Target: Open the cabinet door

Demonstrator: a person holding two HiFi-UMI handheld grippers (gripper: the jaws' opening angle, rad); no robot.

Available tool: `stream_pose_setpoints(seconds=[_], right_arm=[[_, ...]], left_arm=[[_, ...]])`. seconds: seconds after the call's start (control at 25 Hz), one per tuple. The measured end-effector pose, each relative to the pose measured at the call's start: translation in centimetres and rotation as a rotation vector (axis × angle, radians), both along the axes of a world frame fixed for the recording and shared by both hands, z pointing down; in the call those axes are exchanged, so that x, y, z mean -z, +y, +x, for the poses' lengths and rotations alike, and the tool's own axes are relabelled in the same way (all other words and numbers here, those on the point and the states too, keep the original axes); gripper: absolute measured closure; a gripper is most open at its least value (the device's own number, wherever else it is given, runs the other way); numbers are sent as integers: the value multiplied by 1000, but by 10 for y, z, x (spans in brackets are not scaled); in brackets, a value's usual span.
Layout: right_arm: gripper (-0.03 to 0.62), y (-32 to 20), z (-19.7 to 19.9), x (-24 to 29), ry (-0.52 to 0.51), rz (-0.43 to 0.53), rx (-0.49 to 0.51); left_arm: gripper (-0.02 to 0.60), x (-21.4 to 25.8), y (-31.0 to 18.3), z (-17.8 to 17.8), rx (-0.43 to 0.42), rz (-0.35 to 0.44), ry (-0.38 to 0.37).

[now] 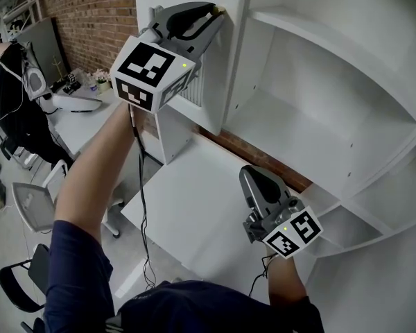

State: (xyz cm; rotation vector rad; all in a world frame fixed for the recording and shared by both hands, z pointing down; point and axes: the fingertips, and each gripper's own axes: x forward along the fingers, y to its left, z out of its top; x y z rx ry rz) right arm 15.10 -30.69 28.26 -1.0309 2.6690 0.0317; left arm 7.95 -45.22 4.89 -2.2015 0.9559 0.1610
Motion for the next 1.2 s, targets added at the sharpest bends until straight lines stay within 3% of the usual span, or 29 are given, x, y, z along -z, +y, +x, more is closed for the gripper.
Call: stream_pose_setpoints(seconds=[0.2, 0.76, 1.2], right_arm=[[569, 6, -15, 5, 9, -2, 22], [569, 34, -106, 12, 45, 18, 71], [569, 48, -153, 16, 65, 34, 91]], left_arm=[[505, 2, 17, -13, -50, 8, -12], [502, 0, 74, -106, -140, 29, -30], [502, -2, 93, -167, -148, 27, -13]])
